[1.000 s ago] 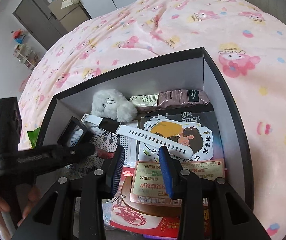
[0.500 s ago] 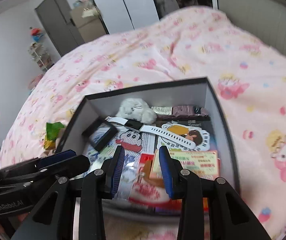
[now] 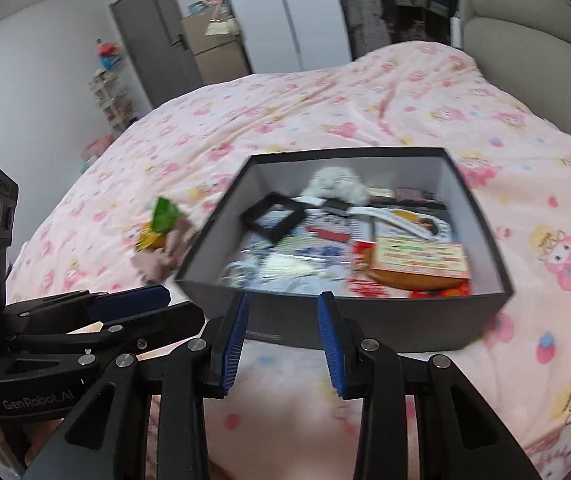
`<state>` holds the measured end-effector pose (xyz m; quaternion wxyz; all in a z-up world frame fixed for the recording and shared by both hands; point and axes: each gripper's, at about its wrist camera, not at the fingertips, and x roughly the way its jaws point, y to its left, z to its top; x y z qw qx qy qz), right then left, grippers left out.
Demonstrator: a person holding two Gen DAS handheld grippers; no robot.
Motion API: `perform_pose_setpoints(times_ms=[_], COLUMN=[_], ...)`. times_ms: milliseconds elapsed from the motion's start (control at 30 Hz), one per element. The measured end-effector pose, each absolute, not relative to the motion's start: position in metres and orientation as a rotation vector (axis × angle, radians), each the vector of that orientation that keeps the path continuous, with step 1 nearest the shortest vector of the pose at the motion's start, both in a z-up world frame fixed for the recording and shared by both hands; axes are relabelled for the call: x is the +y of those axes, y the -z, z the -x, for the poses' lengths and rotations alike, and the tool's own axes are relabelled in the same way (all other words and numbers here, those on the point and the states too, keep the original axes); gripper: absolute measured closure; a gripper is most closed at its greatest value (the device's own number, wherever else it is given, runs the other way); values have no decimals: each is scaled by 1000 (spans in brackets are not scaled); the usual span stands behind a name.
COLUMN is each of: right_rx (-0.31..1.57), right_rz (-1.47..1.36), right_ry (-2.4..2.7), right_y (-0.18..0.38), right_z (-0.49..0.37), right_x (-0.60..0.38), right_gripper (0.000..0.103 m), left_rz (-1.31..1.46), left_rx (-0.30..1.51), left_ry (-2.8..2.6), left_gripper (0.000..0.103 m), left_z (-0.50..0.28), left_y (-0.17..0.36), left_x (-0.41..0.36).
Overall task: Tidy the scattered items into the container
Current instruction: 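Move both grippers from the box to the beige fabric masks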
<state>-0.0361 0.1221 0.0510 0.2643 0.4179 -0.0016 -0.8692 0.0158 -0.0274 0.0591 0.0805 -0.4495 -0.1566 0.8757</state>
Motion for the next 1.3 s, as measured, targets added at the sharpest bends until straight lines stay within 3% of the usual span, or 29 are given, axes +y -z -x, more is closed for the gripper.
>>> perform_pose_setpoints(times_ms=[200, 333, 600, 800, 967, 1033, 1067, 1300], right_rx=[25, 43, 77, 54, 29, -30, -46, -24], right_rz=[-1142, -1200, -1336, -1484, -1524, -1515, -1499, -1303], right_ry=[2211, 2117, 2006, 1979, 1964, 1906, 1876, 1902], right_y=[-41, -28, 9, 53, 76, 80, 79, 41], right_z=[26, 32, 64, 89, 110, 114, 113, 85], right_x=[62, 13, -81, -117, -126, -126, -127, -108], right_gripper=[71, 71, 62, 62, 62, 78, 95, 100], left_rz=[1372, 1363, 1498, 1609, 1591, 1555, 1541, 1468], left_rx=[-683, -1091, -1519, -1747, -1784, -1827, -1846, -1797], left_ry=[-2694, -2600, -2496, -2328, -2359, -2365, -2362, -2362], left_gripper=[57, 57, 57, 57, 57, 57, 57, 57], left_z=[-38, -37, 9, 41, 41, 36, 35, 31], left_y=[-46, -20, 34, 82, 85, 86, 86, 77], left_x=[-95, -165, -244, -260, -263, -267, -267, -261])
